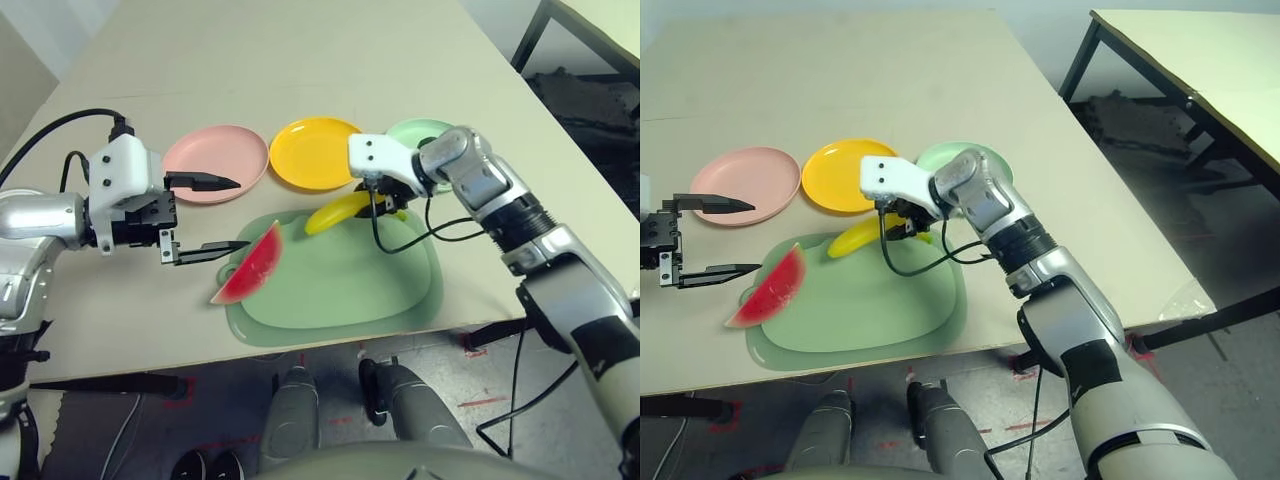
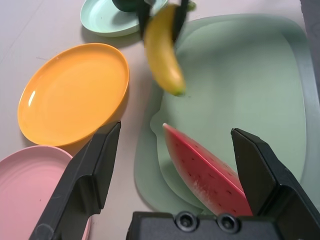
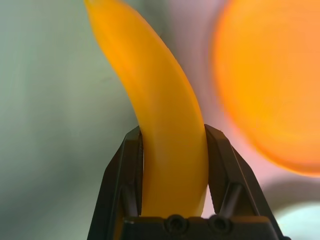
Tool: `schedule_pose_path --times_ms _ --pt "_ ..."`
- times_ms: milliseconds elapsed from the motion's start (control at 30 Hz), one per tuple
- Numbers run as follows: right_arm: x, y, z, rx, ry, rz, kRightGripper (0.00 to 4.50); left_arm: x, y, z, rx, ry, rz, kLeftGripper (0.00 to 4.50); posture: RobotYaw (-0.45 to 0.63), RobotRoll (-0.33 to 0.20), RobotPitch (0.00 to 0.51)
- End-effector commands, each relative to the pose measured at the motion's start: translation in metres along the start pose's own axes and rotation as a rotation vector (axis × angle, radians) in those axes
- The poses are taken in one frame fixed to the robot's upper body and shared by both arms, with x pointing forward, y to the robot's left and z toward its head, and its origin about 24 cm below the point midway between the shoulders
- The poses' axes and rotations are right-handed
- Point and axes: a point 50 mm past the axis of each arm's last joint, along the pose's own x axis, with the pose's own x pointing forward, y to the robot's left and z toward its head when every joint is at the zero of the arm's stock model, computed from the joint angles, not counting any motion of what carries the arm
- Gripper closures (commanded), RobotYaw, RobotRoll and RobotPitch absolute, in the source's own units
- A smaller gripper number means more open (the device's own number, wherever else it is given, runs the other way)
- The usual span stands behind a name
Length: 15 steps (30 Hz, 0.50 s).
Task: Place the fruits into color-matched plates.
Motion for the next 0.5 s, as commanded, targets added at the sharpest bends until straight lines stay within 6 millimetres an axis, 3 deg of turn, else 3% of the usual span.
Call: schedule_pose_path --times_ms 33,200,500 --pt "-0.005 -0.022 0.017 0.038 -0.093 -0.149 2.76 -0.003 0.003 -0.002 -0.008 0.006 0.045 0.0 0.06 0.0 0.182" --pt "0.017 -0.031 0.019 0.119 -0.122 -0.288 2.76 -0.001 0.02 -0.007 -0.06 0.018 0.231 0.0 0.07 0.0 0.184" --pt "0.055 -0.014 -0.009 0.181 0.01 -0.347 2.76 0.013 0.032 -0.017 -0.123 0.07 0.425 0.0 0.11 0.0 0.182"
